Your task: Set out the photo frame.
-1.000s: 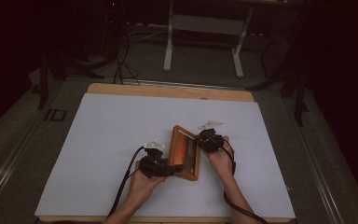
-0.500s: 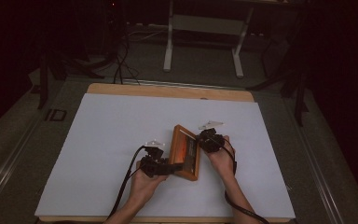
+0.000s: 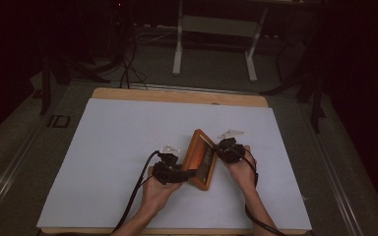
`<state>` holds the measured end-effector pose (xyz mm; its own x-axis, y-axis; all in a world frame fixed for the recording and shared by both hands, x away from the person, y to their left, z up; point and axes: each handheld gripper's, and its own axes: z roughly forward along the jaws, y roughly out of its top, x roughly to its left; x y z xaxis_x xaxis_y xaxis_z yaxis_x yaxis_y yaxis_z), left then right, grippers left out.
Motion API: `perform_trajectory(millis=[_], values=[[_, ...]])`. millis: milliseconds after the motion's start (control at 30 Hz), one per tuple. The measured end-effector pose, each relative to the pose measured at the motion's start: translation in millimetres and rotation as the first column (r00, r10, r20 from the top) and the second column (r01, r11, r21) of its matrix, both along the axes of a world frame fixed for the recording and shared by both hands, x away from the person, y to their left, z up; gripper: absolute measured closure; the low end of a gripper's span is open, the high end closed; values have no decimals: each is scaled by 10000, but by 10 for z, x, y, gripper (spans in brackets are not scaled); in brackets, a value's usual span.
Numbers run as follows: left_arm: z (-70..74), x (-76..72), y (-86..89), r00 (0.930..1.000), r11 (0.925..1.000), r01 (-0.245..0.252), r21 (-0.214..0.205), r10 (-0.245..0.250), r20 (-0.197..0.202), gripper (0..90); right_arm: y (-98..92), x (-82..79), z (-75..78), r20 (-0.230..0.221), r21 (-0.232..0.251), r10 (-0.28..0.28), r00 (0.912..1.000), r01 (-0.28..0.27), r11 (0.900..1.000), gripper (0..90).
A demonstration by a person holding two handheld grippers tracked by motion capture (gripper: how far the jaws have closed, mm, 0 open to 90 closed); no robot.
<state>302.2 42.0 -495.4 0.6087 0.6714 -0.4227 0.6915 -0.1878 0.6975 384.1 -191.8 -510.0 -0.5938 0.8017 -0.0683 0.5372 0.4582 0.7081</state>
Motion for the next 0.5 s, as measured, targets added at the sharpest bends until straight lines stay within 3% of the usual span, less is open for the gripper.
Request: perform_trajectory(millis=[300, 500], values=[[91, 3, -187, 9987, 9999, 63, 160, -71, 498, 642, -200, -209, 217, 547, 679, -175, 9984, 137, 9976, 832], [149, -25, -304, 9961, 9988, 270, 415, -303, 831, 674, -365, -396, 466, 1069, 1193, -278, 9939, 149, 9927, 801]])
